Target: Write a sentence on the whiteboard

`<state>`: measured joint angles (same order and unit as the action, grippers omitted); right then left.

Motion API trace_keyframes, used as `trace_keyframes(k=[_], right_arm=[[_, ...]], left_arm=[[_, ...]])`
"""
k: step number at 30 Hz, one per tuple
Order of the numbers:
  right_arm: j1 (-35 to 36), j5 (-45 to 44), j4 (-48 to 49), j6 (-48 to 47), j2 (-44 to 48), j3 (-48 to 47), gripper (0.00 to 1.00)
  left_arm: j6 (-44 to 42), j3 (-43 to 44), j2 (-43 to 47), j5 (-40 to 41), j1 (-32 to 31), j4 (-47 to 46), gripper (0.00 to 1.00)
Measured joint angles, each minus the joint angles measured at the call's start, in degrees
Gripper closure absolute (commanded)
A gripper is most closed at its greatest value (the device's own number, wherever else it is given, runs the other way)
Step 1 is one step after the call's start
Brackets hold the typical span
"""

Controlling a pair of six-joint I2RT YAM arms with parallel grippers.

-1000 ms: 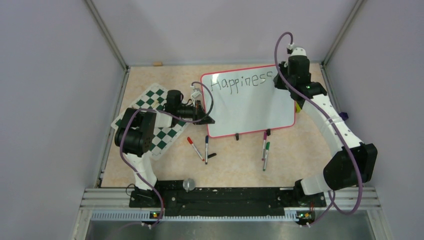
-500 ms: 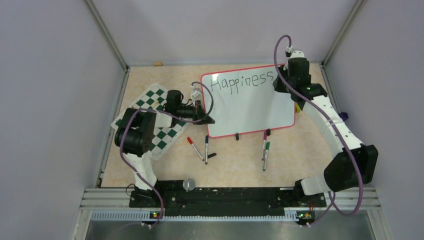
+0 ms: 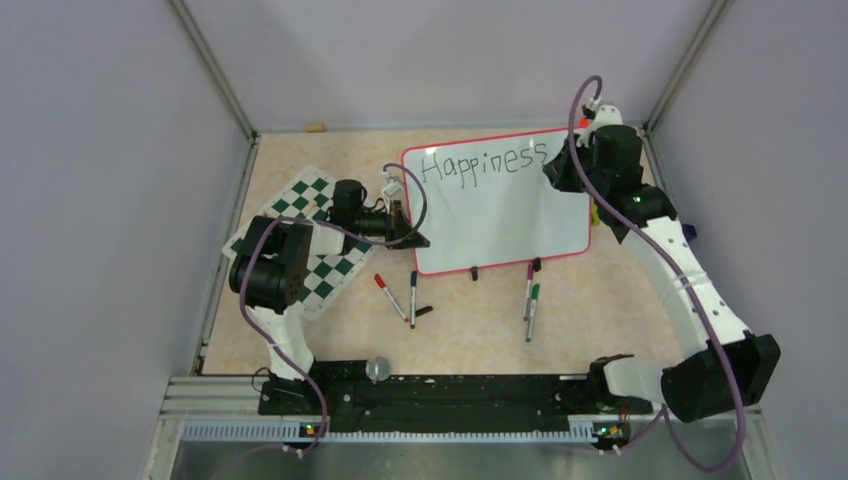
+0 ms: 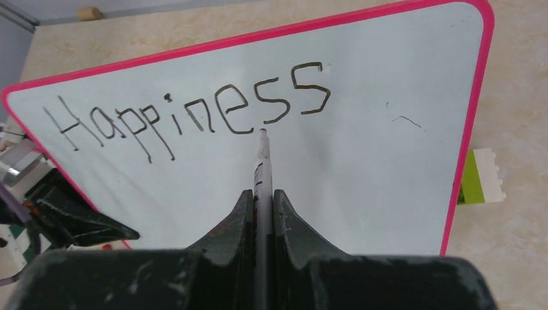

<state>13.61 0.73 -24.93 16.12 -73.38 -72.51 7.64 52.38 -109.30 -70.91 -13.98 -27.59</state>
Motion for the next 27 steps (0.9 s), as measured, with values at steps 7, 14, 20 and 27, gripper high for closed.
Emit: trace_keyframes(k=[7,14,20,27], right_arm=[[0.0,3.7,2.8,1.5,7.3,4.0,1.00],[0.0,5.7,4.2,2.2,7.7,9.0,1.00],[0.0,6.3,5.6,2.2,10.1,11.4,1.00],[0.1,6.5,6.7,2.2,10.9,11.4,1.00]], left_arm=[[0.2,-0.1,0.0,0.0,0.0,-0.3,1.00],[0.2,-0.1,-0.1,-0.1,0.0,-0.3,1.00],[0.3,-0.2,-0.1,-0.1,0.0,-0.6,1.00],[0.6,-0.4,-0.1,-0.1,0.0,-1.2,1.00]])
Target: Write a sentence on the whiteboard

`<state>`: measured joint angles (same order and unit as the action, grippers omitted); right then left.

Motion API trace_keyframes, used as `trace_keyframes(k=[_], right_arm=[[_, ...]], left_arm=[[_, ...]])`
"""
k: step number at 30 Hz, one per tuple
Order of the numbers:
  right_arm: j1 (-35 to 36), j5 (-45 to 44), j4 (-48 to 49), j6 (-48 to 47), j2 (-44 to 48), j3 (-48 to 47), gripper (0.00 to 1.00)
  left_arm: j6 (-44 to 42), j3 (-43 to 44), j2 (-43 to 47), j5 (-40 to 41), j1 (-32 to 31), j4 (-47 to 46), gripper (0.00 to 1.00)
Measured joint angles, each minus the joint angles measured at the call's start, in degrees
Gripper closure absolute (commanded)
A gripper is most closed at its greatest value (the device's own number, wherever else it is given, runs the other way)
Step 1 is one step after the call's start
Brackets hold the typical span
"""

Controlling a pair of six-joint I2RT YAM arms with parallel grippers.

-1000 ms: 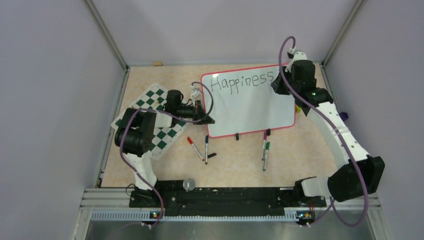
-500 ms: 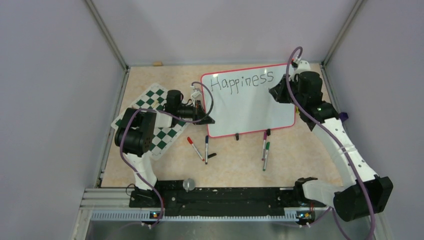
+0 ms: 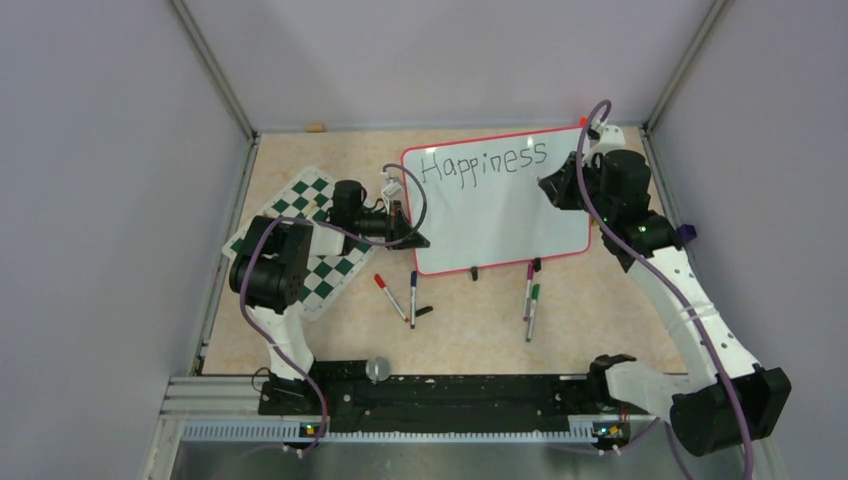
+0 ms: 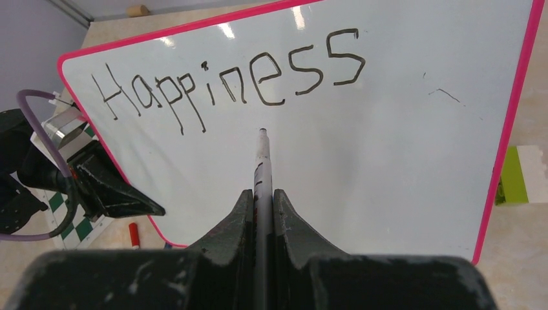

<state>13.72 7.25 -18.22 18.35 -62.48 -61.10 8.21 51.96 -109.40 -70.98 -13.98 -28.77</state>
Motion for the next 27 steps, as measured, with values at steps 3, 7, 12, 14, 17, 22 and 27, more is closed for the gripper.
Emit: trace_keyframes(k=[3,7,12,14,17,22,27], right_arm=[[1.6,-1.5,0.0,-0.1,0.0,0.0,1.00],[8.0,-6.4,-0.4,-0.9,-1.2,-0.4,1.00],[19.1,-14.3,-1.6,-2.5,-6.5,-3.7,1.00],[22.5,-16.8,-1.7,-3.1,-8.6,-5.0,1.00],[27.0,-20.4,-1.8,-3.9,-12.2,-7.3,1.00],[30.6,-24.2,-1.5,-5.0,-16.6,-10.0,1.00],[31.4,-28.8,-2.3,-5.3,-18.2,-10.7,1.00]], left_arm=[[-0.2,0.0,0.0,0.0,0.0,0.3,1.00],[-0.7,0.5,0.0,0.0,0.0,1.3,1.00],[-0.9,0.6,0.0,0.1,0.0,1.7,1.00],[-0.9,0.7,0.0,0.1,0.0,1.8,1.00],[-0.9,0.7,0.0,0.1,0.0,1.8,1.00],[-0.9,0.7,0.0,0.2,0.0,1.9,1.00],[-0.9,0.9,0.0,0.5,0.0,2.5,1.00]])
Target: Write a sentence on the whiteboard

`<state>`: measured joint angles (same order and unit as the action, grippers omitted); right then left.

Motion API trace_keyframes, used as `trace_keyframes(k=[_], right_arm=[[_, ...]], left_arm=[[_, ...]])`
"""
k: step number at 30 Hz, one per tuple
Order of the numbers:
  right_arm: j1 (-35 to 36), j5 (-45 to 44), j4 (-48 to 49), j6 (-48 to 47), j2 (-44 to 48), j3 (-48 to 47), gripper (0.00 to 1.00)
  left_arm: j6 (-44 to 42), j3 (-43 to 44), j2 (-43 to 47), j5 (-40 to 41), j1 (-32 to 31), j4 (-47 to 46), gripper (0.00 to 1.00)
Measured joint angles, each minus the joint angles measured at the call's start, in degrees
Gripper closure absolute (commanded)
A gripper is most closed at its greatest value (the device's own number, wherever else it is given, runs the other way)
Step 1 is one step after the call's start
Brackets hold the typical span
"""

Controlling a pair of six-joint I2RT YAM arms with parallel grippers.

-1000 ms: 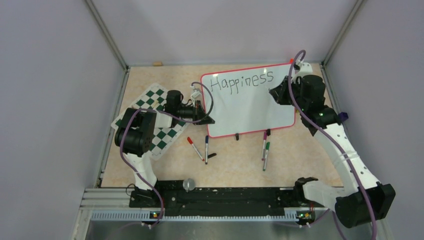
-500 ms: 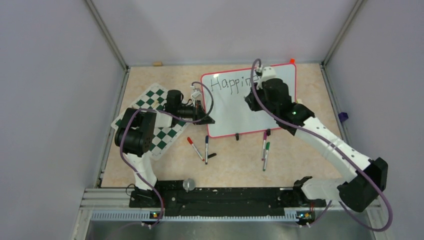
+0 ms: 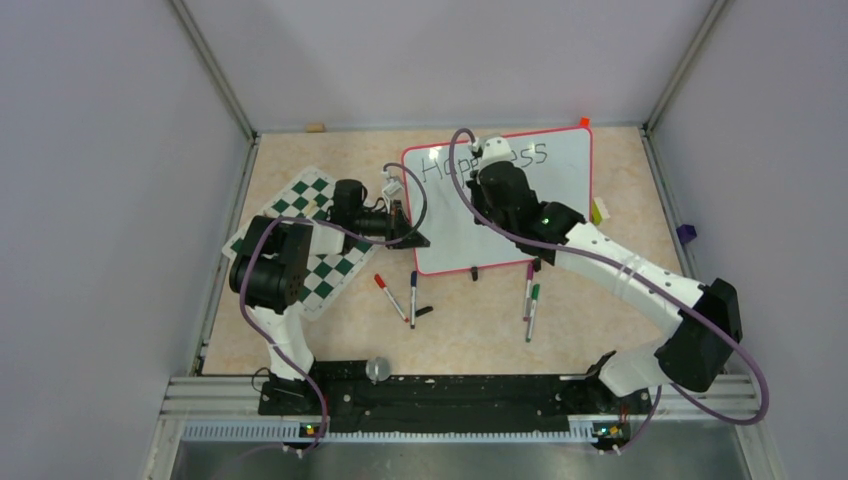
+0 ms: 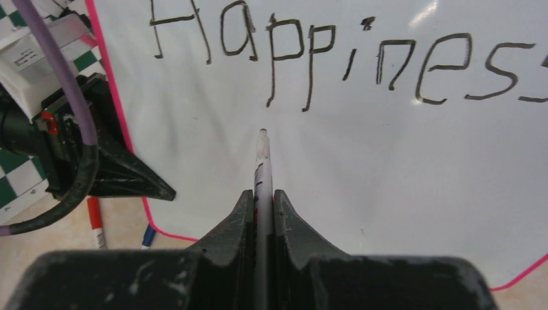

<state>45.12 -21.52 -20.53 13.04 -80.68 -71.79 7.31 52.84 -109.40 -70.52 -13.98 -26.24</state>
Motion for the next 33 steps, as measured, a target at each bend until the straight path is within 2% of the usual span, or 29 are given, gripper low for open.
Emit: trace_keyframes(k=[6,17,33], right_arm=[[-0.8,-5.7,-0.7,0.0,0.0,0.0,1.00],[-4.7,-5.5,-2.7,0.0,-0.4,0.0,1.00],[-5.5,-4.3,-2.9,-0.1,-4.6,-2.2,1.00]], left_arm=[[-1.0,0.9,-0.2,-0.1,0.0,1.9,1.00],[-4.7,3.3,-0.8,-0.8,0.0,6.9,1.00],[-6.0,3.8,-0.8,-1.1,0.1,8.4,1.00]])
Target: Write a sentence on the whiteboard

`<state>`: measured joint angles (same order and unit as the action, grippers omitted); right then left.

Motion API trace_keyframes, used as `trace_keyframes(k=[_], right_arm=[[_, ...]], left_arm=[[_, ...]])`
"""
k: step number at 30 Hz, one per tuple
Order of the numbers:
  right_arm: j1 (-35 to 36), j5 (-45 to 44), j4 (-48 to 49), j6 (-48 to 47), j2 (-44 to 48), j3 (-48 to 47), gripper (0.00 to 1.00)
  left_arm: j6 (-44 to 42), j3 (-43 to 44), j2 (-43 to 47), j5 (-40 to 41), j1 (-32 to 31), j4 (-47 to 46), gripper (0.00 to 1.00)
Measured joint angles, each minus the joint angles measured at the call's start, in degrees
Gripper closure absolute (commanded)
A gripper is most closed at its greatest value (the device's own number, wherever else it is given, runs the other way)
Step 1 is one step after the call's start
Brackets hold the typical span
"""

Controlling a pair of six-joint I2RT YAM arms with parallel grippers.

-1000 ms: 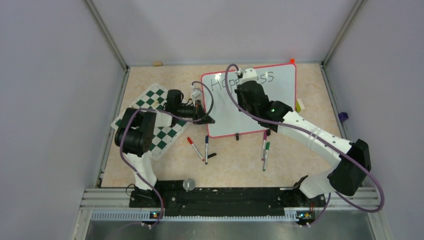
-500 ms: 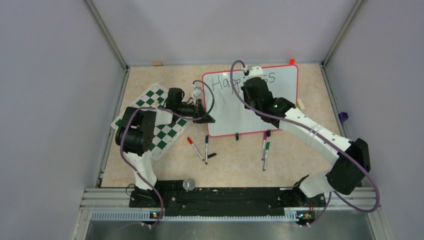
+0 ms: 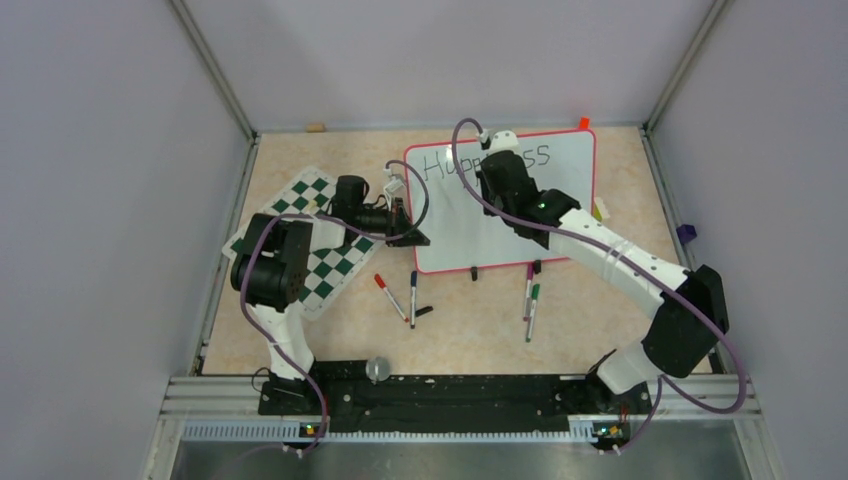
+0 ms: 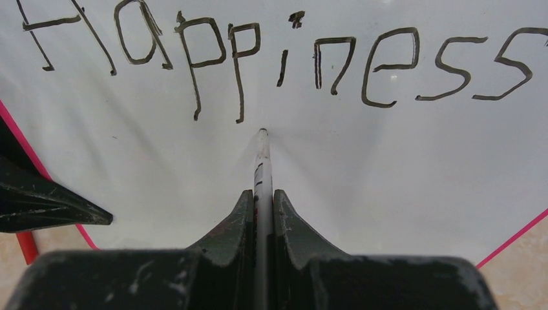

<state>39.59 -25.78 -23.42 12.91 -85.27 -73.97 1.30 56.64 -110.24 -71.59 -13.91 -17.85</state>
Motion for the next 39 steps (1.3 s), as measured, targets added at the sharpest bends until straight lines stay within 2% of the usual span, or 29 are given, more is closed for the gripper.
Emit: trace_keyframes(k=[39], right_arm=[[-0.9,3.3,-1.8,0.4,2.9,2.0,1.00]], left_arm=[[2.4,0.0,-0.7,-0.8,0.1,-2.1,1.00]])
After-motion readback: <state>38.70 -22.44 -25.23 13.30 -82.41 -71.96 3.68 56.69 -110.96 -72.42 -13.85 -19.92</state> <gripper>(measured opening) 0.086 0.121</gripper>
